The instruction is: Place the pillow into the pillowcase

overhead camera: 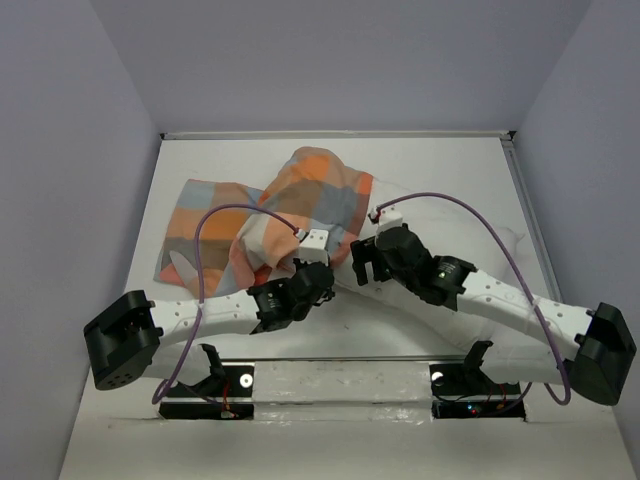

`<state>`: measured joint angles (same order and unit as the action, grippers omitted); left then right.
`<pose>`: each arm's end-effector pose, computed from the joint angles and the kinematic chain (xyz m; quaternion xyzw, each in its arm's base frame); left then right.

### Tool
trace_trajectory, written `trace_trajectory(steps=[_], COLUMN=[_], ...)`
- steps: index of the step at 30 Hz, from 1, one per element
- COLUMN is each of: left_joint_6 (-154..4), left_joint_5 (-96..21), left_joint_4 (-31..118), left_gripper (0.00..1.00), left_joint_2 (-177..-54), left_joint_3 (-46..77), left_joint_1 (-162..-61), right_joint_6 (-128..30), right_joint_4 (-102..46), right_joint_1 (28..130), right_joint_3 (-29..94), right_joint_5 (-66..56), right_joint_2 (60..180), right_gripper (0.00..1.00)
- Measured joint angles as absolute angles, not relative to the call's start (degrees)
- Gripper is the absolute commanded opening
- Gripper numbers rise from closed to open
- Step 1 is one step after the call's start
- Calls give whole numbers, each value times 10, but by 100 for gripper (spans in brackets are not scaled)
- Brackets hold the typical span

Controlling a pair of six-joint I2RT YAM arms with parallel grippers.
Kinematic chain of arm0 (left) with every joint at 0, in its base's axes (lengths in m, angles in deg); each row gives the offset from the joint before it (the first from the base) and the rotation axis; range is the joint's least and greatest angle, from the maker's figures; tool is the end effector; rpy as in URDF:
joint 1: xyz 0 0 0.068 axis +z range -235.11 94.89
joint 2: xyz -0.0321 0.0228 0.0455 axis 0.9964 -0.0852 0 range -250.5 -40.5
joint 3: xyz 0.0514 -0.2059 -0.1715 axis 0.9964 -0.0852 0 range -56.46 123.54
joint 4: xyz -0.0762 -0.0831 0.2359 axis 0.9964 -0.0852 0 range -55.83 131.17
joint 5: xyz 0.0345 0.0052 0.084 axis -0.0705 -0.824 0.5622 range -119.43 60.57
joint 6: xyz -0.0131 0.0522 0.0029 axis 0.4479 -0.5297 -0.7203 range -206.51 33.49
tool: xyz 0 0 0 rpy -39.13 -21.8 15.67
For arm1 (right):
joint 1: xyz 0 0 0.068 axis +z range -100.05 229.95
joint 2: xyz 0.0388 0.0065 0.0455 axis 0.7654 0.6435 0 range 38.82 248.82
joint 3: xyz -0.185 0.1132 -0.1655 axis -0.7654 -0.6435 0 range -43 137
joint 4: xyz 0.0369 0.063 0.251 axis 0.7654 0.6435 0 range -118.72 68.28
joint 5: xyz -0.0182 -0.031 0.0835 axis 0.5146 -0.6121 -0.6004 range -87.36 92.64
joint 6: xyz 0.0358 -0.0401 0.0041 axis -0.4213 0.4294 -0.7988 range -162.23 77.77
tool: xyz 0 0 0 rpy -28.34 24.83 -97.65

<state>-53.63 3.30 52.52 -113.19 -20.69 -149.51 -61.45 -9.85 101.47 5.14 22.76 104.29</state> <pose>0.1329 -0.2326 0.2216 0.0759 0.8221 -0.2263 0.5169 0.1644 0.1871 0.2745 -0.1683 0.8655 0.1309 0.4533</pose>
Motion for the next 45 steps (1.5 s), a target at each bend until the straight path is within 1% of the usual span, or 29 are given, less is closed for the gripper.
trace_trajectory(steps=[1,2,3,5,6,10,13,19,23,25,28,30,33,35,38,41,43,45], left_joint_6=[-539,-542,-544,-548,-548,-552,-555,-560,-561,-566,-575,-575,-564,-551,-531,-526,-529,-537], left_joint_5=[36,36,36,33,28,-3,-34,-93,-133,-151,-177,-190,-191,-189,-172,-142,-123,-108], left_joint_4=[525,525,524,522,520,512,512,540,583,589,592,599,610,610,594,560,534,499], left_gripper=[0,0,0,0,0,0,0,0,0,0,0,0,0,0,0,0,0,0], left_joint_2=[-1132,-1132,-1132,-1132,-1131,-1116,-1093,-1049,-1059,-1076,-1109,-1107,-1077,-1048,-993,-924,-878,-852], left_joint_3=[-204,-201,-199,-196,-195,-195,-194,-194,-182,-159,-116,-111,-142,-178,-223,-229,-218,-184], left_joint_1=[-1495,-1495,-1495,-1495,-1495,-1495,-1496,-1494,-1486,-1485,-1485,-1484,-1483,-1484,-1484,-1484,-1485,-1488], right_joint_6=[-613,-615,-613,-614,-616,-632,-651,-693,-691,-690,-703,-723,-755,-771,-772,-756,-738,-708], right_joint_4=[-98,-99,-99,-105,-114,-160,-196,-263,-316,-332,-375,-418,-480,-503,-501,-465,-414,-324], right_joint_1=[1016,1017,1018,1019,1019,1019,1018,1012,1012,1012,1015,1014,1014,1015,1015,1021,1036,1068], right_joint_3=[52,53,54,57,58,57,57,57,38,34,33,27,0,-15,-25,-15,14,88], right_joint_5=[240,252,258,261,255,224,225,279,323,335,353,356,340,322,282,247,221,204], right_joint_2=[1060,1082,1099,1134,1144,1134,1113,1051,982,975,1026,1088,1148,1161,1141,1103,1075,1074], right_gripper=[69,47,30,2,0,0,0,0,0,0,0,0,0,0,0,0,0,0])
